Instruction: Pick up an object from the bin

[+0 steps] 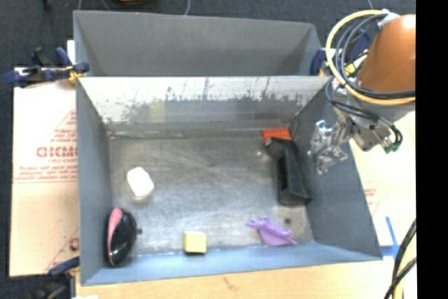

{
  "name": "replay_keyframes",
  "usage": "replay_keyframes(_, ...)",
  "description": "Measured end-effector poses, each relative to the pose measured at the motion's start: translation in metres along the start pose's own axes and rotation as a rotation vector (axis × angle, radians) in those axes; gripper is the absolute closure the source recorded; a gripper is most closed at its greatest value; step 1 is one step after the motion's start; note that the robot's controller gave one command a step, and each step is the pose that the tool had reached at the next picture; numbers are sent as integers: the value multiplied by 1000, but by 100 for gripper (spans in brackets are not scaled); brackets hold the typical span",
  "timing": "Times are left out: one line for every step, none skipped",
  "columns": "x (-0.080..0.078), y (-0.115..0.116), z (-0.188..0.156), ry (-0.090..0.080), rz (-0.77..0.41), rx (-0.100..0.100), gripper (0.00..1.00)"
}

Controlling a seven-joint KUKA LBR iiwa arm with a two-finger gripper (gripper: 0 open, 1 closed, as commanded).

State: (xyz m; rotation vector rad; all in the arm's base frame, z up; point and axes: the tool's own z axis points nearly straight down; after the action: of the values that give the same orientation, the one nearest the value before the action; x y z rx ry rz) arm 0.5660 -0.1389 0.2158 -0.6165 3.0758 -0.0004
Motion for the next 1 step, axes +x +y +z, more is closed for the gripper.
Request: replay_keyframes(0,0,0,0,1,0,100)
